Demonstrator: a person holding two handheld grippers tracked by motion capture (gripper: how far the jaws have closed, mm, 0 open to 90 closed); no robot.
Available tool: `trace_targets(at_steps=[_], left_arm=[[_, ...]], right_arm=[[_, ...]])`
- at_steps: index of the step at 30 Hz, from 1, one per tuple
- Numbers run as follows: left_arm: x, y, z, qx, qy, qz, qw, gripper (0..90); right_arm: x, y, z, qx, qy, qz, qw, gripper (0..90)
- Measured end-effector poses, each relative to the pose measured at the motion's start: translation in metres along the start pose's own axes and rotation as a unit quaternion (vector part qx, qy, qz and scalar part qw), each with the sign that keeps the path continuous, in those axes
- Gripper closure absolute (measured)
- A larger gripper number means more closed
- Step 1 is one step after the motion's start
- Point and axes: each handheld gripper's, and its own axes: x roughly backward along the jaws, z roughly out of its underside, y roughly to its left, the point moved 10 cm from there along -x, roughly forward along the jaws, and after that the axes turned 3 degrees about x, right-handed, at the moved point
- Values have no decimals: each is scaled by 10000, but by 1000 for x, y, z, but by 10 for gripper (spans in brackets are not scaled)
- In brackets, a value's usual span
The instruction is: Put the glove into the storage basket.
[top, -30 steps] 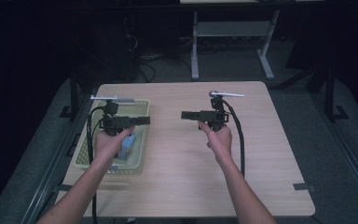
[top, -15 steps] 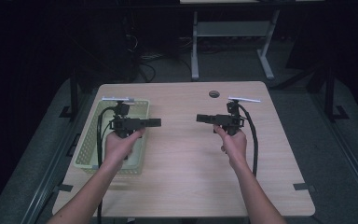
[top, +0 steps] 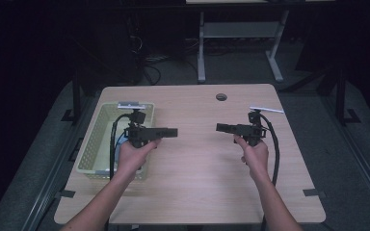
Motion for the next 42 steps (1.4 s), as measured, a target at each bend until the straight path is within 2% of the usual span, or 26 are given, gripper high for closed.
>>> trace_targets(at_steps=[12,13,20,30,35,42], left_arm=[[-18,-10,14,-11,112,137,9998,302],[-19,-10,15,-39,138,136,9998,302],[-31,-17,24,-186,199,167,9995,296],[-47,-23,36,-139,242,270,9992,290],[-52,-25,44,-251,253,309,9989,285],[-58,-25,57,-260,286,362,9986,283]], right_arm=[[22,-28,9,-114,-50,241,9996,331],[24,-29,9,-152,-111,221,9996,331],[34,-41,21,-132,-62,355,9993,328],[51,-52,32,-232,-140,385,9989,323],[58,-55,39,-223,-148,391,9989,317],[71,-61,49,-290,-185,446,9984,313]])
